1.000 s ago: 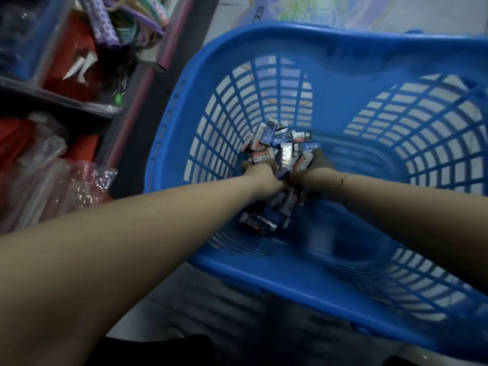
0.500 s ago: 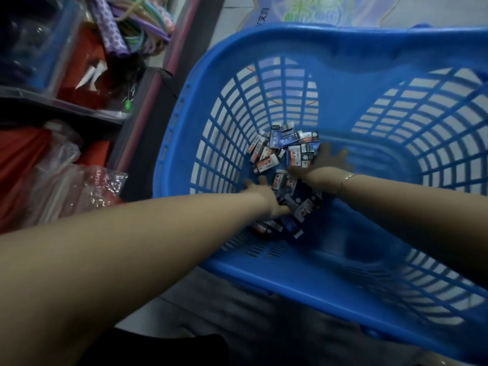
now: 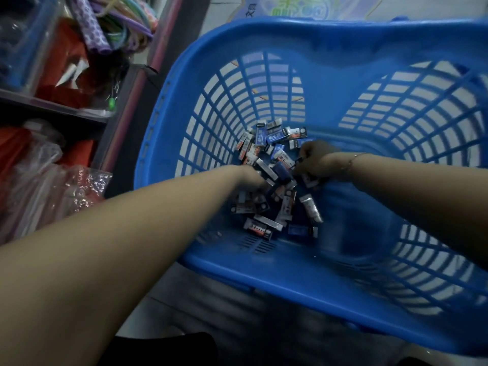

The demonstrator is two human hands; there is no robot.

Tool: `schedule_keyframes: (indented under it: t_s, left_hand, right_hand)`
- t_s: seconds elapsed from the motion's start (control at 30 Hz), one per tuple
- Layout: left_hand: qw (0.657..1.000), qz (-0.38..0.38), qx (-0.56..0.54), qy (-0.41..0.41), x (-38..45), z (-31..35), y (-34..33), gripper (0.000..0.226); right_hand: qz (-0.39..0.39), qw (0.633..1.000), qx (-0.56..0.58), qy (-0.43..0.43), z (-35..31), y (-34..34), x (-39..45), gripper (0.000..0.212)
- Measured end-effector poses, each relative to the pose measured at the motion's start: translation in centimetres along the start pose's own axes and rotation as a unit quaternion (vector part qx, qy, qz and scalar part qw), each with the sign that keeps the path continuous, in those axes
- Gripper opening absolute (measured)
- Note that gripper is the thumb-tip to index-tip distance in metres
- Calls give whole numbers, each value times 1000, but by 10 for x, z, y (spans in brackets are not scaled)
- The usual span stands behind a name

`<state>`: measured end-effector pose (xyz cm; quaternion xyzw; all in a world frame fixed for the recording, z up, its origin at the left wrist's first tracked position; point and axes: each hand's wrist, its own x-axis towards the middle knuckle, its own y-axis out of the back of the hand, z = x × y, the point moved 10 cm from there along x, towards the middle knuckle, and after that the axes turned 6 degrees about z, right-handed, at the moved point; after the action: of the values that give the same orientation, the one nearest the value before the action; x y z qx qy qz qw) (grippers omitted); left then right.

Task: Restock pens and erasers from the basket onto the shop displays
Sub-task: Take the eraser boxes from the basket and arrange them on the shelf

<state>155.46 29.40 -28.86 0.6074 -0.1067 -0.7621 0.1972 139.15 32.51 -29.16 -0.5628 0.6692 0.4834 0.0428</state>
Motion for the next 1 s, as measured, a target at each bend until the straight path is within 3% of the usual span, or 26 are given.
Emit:
schedule_keyframes:
  t_s: [0.13, 0.27, 0.37, 0.5, 0.6, 0.73, 0.8, 0.9, 1.0]
  left_hand:
    - [991, -81, -86, 59, -6, -10, 8, 15]
    - [988, -62, -141, 30, -7, -1, 16, 10]
    - [987, -74, -145, -6, -7, 9, 7, 8]
    - [981, -112, -159, -23, -6, 13, -8, 5]
    - [983, -107, -146, -18, -3, 8, -6, 7]
    - [990, -95, -108, -8, -2, 3, 3, 54]
    - [982, -103, -155, -3, -4, 9, 1, 56]
    - [982, -18, -188, -14, 2, 14, 12, 54]
    - [987, 98, -124, -43, 8, 10, 27, 62]
  right_hand:
    - [-70, 991, 101, -48, 20, 11, -15, 24]
    - [-132, 983, 117, -55, 24, 12, -27, 9]
    - [-143, 984, 101, -40, 18, 10, -28, 3]
    - [-157, 967, 193, -62, 17, 1, -28, 14]
    - [-149, 981, 120, -39, 18, -4, -32, 11]
    - [-112, 993, 39, -23, 22, -12, -39, 15]
    - [-81, 997, 13, -13, 21, -18, -41, 18]
    - [-6, 999, -3, 32, 11, -21, -43, 15]
    - [37, 997, 24, 59, -2, -25, -46, 26]
